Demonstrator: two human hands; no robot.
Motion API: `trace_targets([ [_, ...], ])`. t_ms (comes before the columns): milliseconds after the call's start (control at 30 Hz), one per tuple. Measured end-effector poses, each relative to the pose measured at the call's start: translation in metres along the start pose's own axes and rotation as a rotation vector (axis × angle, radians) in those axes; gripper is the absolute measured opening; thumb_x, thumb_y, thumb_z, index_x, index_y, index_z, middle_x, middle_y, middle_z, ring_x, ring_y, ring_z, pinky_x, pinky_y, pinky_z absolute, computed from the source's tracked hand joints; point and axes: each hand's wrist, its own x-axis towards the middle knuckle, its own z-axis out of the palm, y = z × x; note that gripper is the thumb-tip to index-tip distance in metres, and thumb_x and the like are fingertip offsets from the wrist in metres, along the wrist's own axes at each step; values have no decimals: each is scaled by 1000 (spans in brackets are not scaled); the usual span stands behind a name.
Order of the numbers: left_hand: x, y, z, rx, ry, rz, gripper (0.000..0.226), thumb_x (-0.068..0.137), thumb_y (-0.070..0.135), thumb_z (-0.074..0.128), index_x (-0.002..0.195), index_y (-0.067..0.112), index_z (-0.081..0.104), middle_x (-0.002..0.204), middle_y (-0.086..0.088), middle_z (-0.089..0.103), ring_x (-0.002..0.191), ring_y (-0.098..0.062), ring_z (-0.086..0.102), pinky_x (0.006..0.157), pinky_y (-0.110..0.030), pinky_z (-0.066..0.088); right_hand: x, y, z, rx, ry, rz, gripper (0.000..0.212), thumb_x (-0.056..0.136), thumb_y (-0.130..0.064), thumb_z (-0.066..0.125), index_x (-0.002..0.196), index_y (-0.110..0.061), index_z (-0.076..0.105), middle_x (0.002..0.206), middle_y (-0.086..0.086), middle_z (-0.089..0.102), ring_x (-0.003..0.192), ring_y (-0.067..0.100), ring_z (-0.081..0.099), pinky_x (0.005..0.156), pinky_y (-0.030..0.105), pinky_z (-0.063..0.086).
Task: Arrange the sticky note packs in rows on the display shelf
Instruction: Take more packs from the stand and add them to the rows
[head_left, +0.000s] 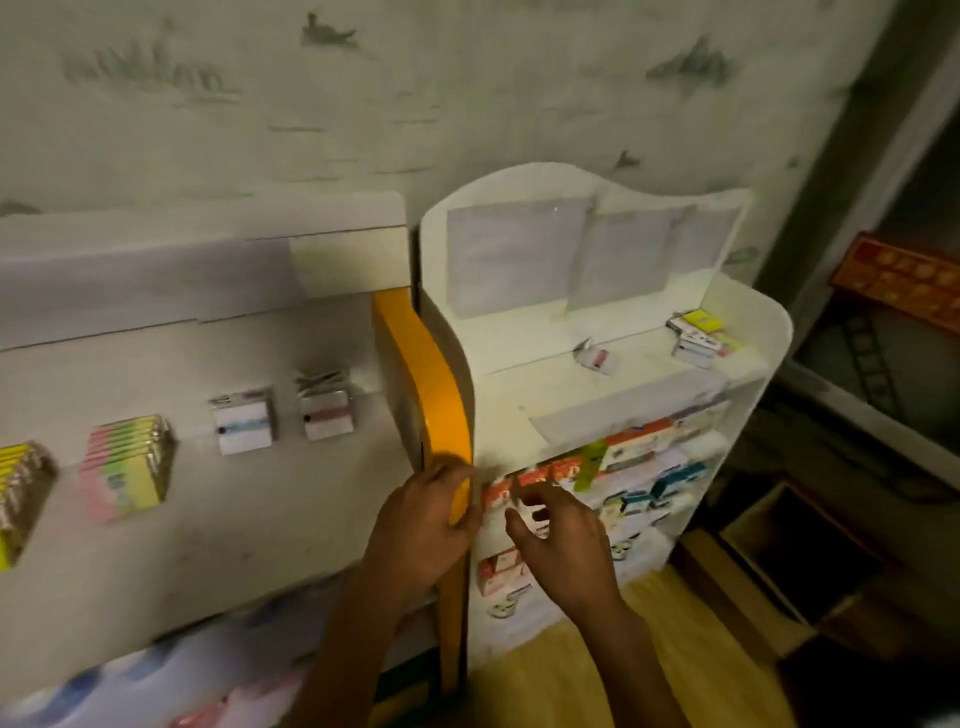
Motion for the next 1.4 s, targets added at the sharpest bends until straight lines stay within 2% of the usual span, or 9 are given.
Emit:
trace_targets([
  [167, 33, 66, 43, -15, -47, -21, 40, 92, 40, 56, 132, 38, 51, 127, 11, 59, 114, -12, 57, 92, -27, 48, 14, 55, -57, 1, 34, 17, 33, 87, -50, 59, 114, -32, 63, 111, -17, 67, 92, 1, 64, 72, 24, 51],
  [400, 108, 112, 99, -27, -62, -62, 40, 92, 45, 57, 131, 37, 52, 129, 10, 58, 115, -13, 55, 96, -34, 50, 58, 132, -104, -33, 24, 79, 34, 86, -53, 57, 114, -35, 62, 112, -20, 67, 92, -1, 63, 73, 21, 51],
  [567, 178, 138, 149, -77, -34, -107, 39, 92, 39, 60, 130, 38, 53, 130, 12, 57, 116, -12, 55, 97, -29, 48, 119, 187, -131, -50, 10, 90, 30, 86, -50, 59, 111, -35, 64, 111, -20, 67, 91, 1, 64, 76, 21, 53],
  [800, 287, 178, 211, -221, -21, -175, 37, 93, 39, 59, 130, 35, 53, 128, 12, 57, 113, -12, 55, 97, -31, 48, 223, 268, -174, -89, -93, 129, 21, 88, -48, 60, 106, -37, 63, 105, -19, 66, 90, 1, 61, 80, 20, 51],
  [967, 344, 183, 233, -167, 17, -270, 40, 91, 44, 58, 130, 38, 50, 127, 12, 57, 110, -11, 56, 95, -31, 49, 293, 303, -193, -77, -97, 102, 16, 88, -40, 64, 103, -34, 64, 100, -16, 68, 87, 2, 61, 79, 22, 51],
  [1200, 385, 186, 246, -32, 73, -390, 38, 89, 43, 62, 126, 38, 54, 114, 12, 60, 92, -6, 55, 74, -21, 45, 357, 335, -195, 29, -189, 77, 20, 89, -37, 65, 107, -30, 65, 104, -12, 67, 89, 6, 63, 80, 23, 52],
  [1400, 406, 192, 268, -1, 158, -563, 34, 86, 44, 65, 117, 35, 59, 109, 11, 62, 94, -8, 59, 75, -24, 48, 411, 360, -198, -6, -290, -9, 22, 88, -41, 64, 108, -33, 63, 105, -14, 66, 89, 5, 62, 80, 23, 53],
])
